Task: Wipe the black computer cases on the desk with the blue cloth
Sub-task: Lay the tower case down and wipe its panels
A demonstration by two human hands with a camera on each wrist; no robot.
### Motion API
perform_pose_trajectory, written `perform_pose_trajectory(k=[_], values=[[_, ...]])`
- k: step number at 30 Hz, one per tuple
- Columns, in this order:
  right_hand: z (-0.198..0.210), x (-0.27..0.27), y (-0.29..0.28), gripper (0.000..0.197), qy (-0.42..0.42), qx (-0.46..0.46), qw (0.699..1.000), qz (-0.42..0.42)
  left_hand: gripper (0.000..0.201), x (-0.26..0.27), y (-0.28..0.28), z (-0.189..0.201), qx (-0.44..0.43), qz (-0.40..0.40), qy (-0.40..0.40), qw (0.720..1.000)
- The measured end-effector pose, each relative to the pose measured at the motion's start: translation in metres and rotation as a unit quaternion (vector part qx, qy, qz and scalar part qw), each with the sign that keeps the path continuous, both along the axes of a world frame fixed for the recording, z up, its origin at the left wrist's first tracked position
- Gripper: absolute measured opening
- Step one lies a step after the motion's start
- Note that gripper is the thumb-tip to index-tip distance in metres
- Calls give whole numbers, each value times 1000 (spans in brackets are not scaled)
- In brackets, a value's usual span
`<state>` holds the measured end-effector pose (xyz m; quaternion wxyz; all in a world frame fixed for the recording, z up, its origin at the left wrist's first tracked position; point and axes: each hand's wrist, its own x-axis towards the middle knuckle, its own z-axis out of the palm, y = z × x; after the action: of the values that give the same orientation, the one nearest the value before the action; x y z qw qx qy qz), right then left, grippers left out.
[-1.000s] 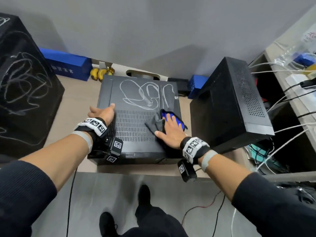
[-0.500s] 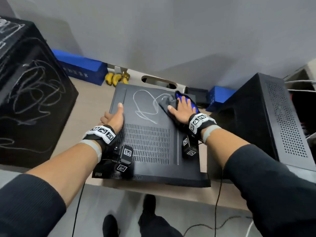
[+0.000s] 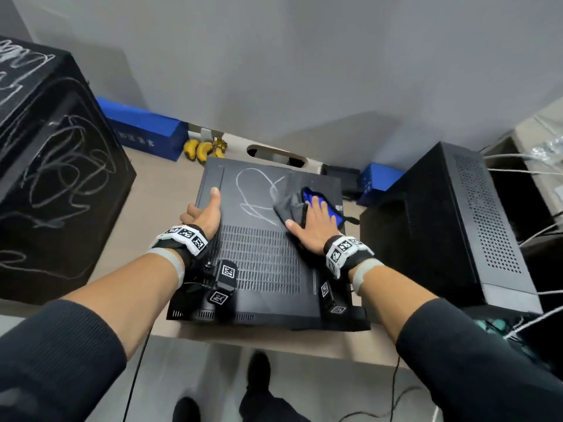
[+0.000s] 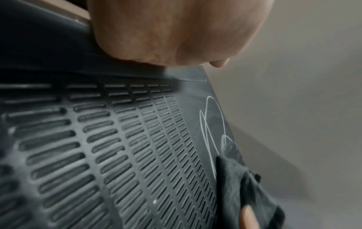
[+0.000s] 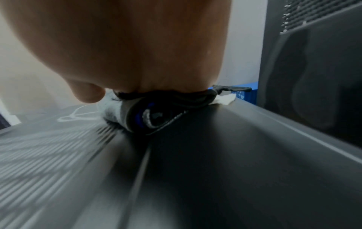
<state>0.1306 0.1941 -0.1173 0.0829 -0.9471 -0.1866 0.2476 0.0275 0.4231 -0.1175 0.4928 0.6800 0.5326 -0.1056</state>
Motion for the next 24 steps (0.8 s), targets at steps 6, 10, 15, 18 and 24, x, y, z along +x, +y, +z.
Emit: perform_pose_trajectory(k=[6, 10, 15, 18, 24], values=[[-4, -54, -52, 90, 14, -20, 999, 36, 101, -1, 8, 2, 2, -36, 30, 999], [-7, -45, -52, 90, 10, -40, 998, 55, 94, 7, 1, 5, 20, -26, 19, 999], [-1, 8, -26, 86, 12, -34, 999, 41, 93, 22, 7, -1, 30, -25, 27, 999], [-3, 46, -7, 87, 3, -31, 999, 22, 96, 26, 8, -10, 28, -10, 21, 999], [-8, 110, 27, 87, -20, -17, 1000, -3, 93, 30, 8, -13, 40, -8, 35, 999]])
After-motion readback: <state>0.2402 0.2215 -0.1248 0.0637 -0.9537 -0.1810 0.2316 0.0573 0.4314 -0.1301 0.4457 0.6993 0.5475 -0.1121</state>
